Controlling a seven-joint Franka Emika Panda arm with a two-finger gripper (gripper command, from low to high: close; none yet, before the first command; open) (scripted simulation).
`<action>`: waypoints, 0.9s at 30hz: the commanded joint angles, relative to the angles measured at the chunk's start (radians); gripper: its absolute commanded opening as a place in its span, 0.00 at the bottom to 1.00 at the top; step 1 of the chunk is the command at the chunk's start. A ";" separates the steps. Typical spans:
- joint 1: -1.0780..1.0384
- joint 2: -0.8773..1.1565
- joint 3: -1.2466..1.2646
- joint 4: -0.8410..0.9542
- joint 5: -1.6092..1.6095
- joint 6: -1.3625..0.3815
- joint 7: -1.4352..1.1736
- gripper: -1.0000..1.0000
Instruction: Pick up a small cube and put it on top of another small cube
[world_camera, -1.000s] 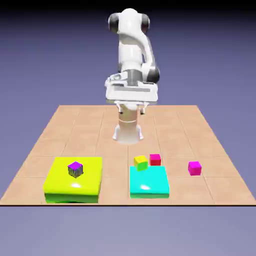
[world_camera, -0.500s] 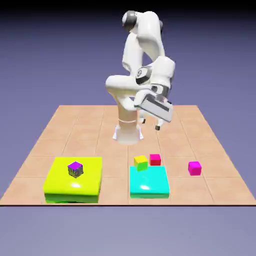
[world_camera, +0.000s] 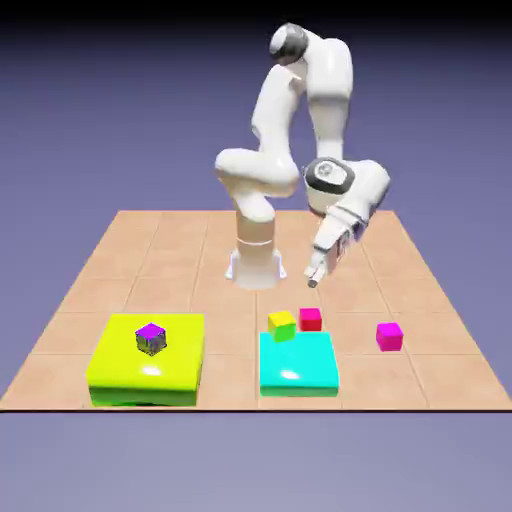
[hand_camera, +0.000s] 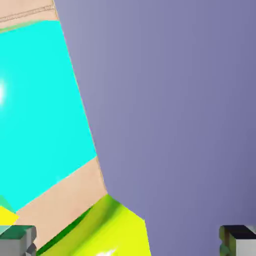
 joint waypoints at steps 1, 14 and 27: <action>-0.021 0.001 0.036 0.003 -0.024 -0.013 0.000 0.50; -0.291 0.017 0.507 0.036 -0.340 -0.182 0.002 0.50; -0.560 0.033 0.979 0.069 -0.656 -0.350 0.005 0.50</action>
